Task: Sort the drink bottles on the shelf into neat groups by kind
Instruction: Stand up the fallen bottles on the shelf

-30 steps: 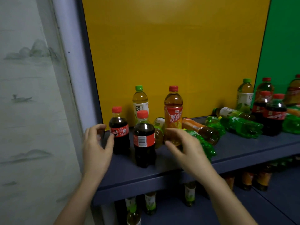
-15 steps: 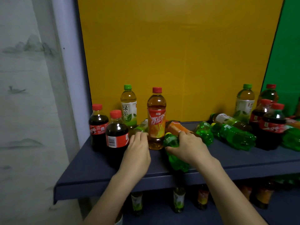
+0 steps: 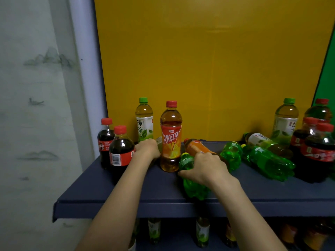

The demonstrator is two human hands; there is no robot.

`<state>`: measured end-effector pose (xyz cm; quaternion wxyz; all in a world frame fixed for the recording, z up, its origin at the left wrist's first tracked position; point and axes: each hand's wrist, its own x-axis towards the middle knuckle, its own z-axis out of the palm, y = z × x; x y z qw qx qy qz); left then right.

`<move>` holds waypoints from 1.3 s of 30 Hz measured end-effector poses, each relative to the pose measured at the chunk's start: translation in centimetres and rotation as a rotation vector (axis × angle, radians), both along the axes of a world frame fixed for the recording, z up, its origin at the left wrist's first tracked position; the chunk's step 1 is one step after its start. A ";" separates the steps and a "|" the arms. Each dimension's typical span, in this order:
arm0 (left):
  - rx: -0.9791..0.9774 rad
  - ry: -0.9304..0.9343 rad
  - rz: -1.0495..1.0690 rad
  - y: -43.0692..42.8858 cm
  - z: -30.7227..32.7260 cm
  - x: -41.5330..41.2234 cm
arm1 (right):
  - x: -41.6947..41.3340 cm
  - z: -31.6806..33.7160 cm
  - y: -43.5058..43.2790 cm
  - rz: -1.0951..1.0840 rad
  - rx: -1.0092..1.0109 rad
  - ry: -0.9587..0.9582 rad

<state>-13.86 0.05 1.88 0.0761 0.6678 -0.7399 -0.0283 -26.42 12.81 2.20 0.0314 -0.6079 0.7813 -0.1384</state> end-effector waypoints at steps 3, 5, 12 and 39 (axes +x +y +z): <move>0.066 0.003 0.015 -0.5 0.3 0.1 | 0.2 0.1 -0.3 -0.004 0.011 0.004; 0.063 0.014 0.028 -0.7 0.2 0.1 | 0.1 -0.1 -0.5 -0.020 0.031 -0.038; -0.036 0.105 0.060 -0.4 -0.8 0.1 | -0.2 -1.6 -0.4 -0.021 -0.018 -0.151; -0.462 0.600 0.125 4.1 -5.0 -0.1 | 0.7 -7.6 -0.7 0.219 -0.754 -0.579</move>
